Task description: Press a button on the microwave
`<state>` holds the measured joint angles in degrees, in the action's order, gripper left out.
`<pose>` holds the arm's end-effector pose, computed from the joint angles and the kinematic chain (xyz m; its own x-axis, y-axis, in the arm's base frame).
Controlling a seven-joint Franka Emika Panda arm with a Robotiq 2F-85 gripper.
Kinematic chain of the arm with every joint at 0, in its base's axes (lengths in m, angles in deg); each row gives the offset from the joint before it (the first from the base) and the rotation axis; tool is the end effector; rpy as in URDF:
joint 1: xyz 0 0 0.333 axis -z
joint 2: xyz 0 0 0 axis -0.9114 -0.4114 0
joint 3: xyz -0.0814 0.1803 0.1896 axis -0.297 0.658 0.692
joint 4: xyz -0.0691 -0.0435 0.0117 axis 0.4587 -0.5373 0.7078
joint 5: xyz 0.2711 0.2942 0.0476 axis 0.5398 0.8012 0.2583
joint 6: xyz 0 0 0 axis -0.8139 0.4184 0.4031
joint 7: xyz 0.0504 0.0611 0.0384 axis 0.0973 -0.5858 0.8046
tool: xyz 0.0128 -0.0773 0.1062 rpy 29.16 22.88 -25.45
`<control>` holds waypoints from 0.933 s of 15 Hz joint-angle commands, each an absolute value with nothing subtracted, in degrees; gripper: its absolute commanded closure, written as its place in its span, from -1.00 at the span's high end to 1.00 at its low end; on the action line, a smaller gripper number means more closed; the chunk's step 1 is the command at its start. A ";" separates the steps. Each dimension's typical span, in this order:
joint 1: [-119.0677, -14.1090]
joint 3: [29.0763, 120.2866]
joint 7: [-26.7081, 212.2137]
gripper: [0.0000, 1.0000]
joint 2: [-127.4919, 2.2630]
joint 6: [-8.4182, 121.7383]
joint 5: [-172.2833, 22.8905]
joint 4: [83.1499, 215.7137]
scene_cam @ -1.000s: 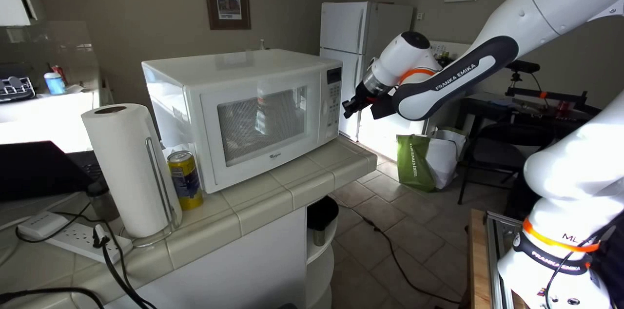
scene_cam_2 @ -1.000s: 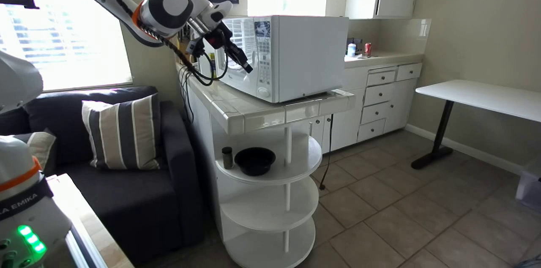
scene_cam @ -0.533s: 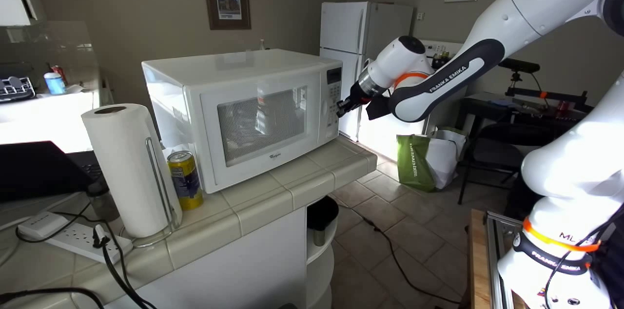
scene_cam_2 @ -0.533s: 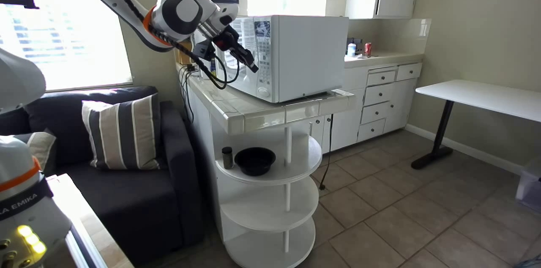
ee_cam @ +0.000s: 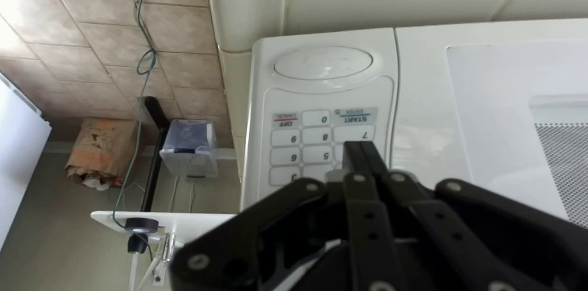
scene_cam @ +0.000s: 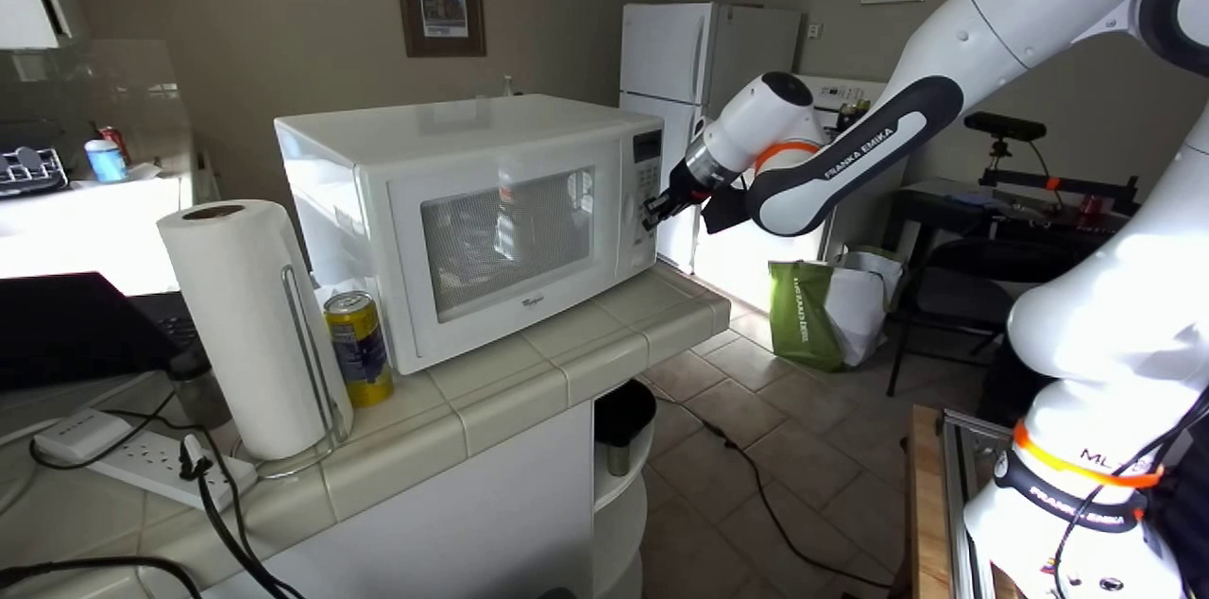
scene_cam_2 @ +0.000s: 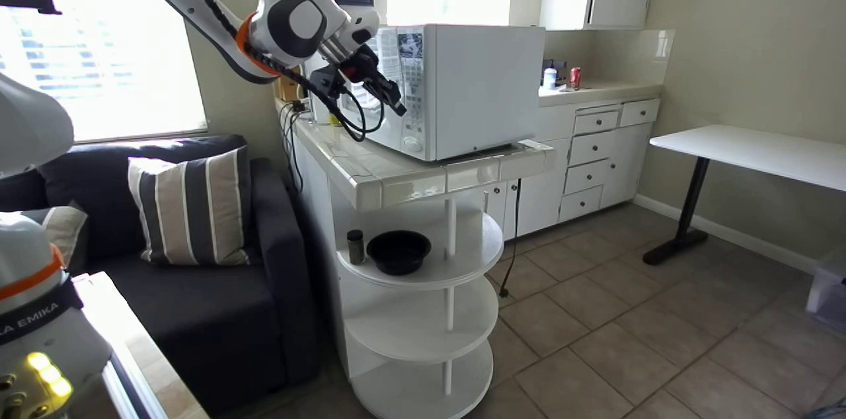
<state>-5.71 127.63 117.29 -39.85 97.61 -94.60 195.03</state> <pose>0.5484 -0.0762 0.3511 0.7120 -0.1964 0.6742 -0.2932 -0.9555 0.0313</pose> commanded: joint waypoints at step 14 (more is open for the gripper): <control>-2.77 129.51 118.84 -1.00 -46.42 97.42 -102.79 191.79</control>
<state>-3.19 128.48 118.24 -42.44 97.81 -101.10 193.25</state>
